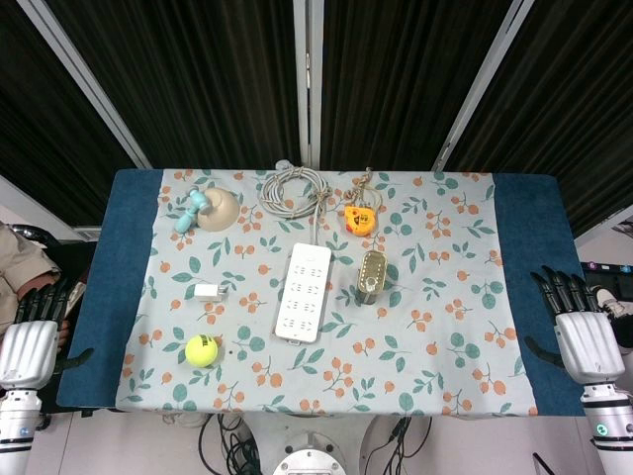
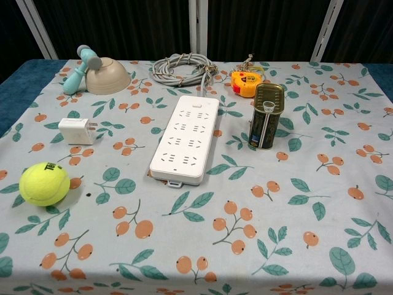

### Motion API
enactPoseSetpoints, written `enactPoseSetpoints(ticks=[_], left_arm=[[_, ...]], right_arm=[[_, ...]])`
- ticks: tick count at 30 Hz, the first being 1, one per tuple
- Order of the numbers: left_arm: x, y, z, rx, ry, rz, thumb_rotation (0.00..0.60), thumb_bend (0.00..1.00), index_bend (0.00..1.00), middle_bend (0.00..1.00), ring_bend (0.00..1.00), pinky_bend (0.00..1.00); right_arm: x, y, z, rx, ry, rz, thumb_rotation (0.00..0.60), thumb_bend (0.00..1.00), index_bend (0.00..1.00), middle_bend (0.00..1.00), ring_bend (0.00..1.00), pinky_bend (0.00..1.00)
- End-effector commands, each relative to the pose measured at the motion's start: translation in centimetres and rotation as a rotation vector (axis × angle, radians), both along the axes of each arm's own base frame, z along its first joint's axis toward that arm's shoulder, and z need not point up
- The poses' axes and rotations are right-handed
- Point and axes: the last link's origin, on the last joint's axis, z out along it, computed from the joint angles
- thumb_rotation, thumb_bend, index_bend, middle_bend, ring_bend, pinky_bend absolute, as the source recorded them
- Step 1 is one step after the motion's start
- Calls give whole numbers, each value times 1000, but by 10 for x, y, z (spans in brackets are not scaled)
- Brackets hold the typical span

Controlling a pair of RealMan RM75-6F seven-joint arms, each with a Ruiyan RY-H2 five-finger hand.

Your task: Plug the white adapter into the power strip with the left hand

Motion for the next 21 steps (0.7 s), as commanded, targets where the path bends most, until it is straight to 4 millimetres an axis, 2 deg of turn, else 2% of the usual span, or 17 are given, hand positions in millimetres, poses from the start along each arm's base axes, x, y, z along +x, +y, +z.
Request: enactPoseSetpoints(ticks=[1, 9, 13, 17, 21], left_arm=[[-1, -1, -1, 4, 4, 5, 600, 0, 0, 0, 0, 0], [1, -5, 2, 2, 10, -5, 600, 0, 0, 0, 0, 0], [8, 1, 4, -8, 11, -37, 600, 0, 0, 0, 0, 0], [28, 26, 3, -43, -2, -141, 600, 2, 1, 0, 0, 0], [52, 61, -6, -122, -72, -234, 600, 67, 51, 9, 0, 0]], right_arm=[[1, -1, -1, 2, -3, 0, 600, 99, 0, 0, 0, 0], [0, 1, -2, 0, -12, -1, 600, 99, 0, 0, 0, 0], [0, 4, 3, -19, -9, 9, 600, 99, 0, 0, 0, 0], [3, 4, 12, -47, 8, 26, 600, 99, 0, 0, 0, 0], [8, 1, 19, -65, 21, 47, 600, 99, 0, 0, 0, 0]])
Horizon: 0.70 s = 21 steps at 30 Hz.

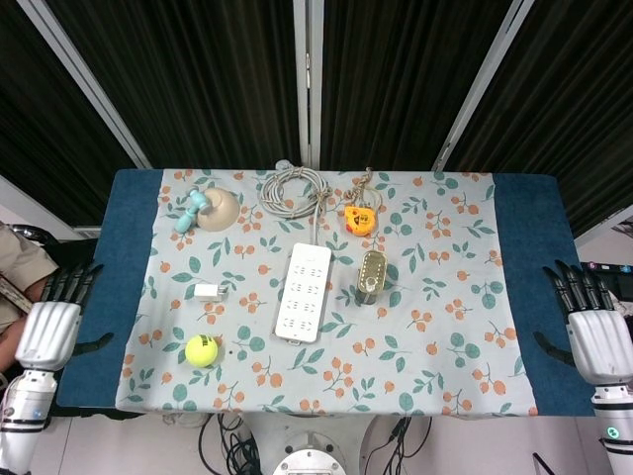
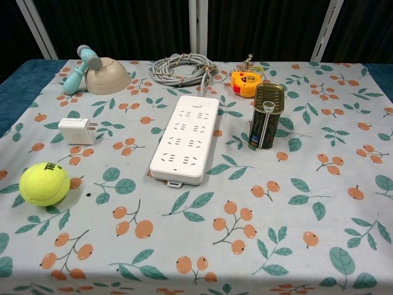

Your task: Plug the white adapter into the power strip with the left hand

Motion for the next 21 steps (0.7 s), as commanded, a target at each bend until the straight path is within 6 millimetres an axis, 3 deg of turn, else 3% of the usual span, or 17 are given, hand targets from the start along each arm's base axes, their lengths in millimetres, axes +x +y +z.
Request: enactPoseSetpoints(ticks=[1, 5, 11, 21], left_arm=[[24, 36, -9, -79, -59, -90, 600, 80, 73, 26, 0, 0], [40, 73, -31, -159, -112, -115, 600, 97, 143, 98, 6, 19], [47, 105, -73, -250, -211, -80, 600, 98, 209, 187, 75, 106], [34, 108, -119, -275, -402, -4, 600, 99, 293, 305, 147, 130]], right_arm=[[4, -2, 4, -9, 8, 14, 600, 99, 0, 0, 0, 0], [7, -3, 8, -16, 22, 27, 600, 99, 0, 0, 0, 0], [8, -4, 11, -19, 22, 20, 600, 99, 0, 0, 0, 0], [6, -4, 10, -15, 18, 2, 600, 99, 0, 0, 0, 0]])
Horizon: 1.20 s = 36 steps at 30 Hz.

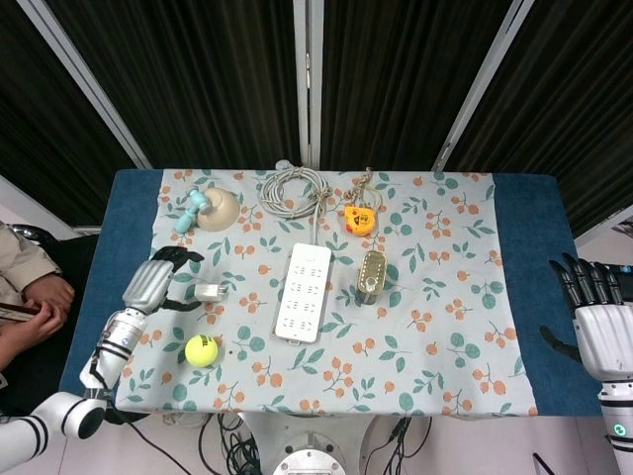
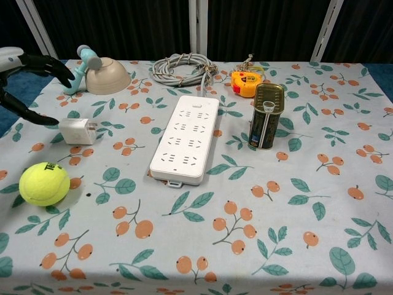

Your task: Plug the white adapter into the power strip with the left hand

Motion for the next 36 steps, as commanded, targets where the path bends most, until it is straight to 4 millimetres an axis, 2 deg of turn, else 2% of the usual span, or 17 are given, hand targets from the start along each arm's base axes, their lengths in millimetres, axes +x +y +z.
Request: enactPoseSetpoints(ticks=[1, 10, 20, 30, 36], left_arm=[[-5, -1, -15, 0, -76, 36, 600, 99, 306, 320, 147, 124], [-16, -6, -42, 28, -181, 77, 600, 103, 370, 389, 169, 120], [-28, -4, -60, 24, -175, 104, 600, 133, 389, 390, 169, 120], [-35, -1, -64, 15, -173, 116, 600, 253, 427, 424, 199, 120], [-37, 1, -61, 10, -146, 94, 600, 309, 537, 529, 274, 126]], right_arm=[[0, 0, -1, 3, -2, -2, 600, 99, 0, 0, 0, 0], [1, -3, -4, 12, -5, -7, 600, 99, 0, 0, 0, 0], [1, -2, -4, 12, -6, -18, 600, 99, 0, 0, 0, 0], [1, -2, -5, 10, -5, -25, 600, 99, 0, 0, 0, 0], [1, -2, -6, 11, -10, -30, 600, 99, 0, 0, 0, 0]])
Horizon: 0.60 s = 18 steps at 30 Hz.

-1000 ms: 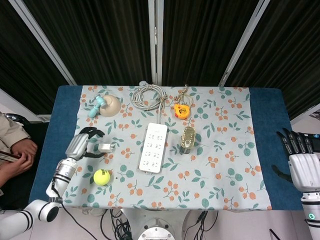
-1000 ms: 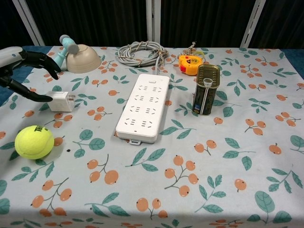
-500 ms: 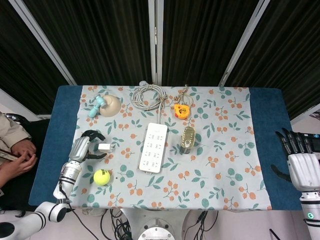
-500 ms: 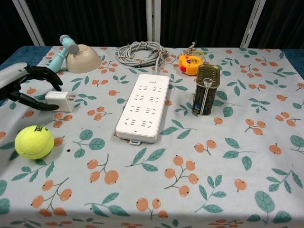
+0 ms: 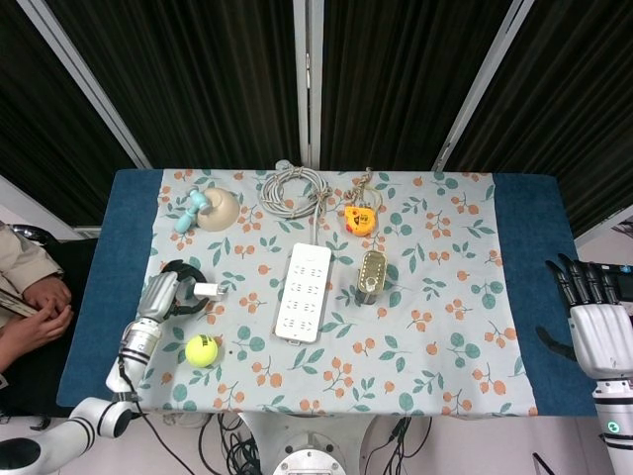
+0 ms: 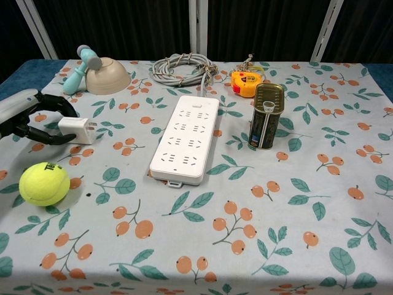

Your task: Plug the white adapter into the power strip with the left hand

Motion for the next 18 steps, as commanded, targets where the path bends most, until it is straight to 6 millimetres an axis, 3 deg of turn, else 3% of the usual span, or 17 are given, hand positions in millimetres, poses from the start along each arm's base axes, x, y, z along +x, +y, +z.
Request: enactPoseSetpoints(ticks=[1, 11, 18], left_arm=[[1, 3, 6, 0, 41, -34, 600, 317, 553, 545, 287, 131], [28, 27, 63, -8, 476, -264, 600, 329, 574, 566, 308, 134], [58, 29, 61, -53, 745, -352, 600, 327, 560, 560, 308, 107]], right_arm=[[-1, 0, 0, 0, -1, -2, 600, 99, 0, 0, 0, 0], [-5, 2, -1, -5, -12, -8, 600, 99, 0, 0, 0, 0], [-8, 4, -1, -6, -20, -13, 600, 99, 0, 0, 0, 0]])
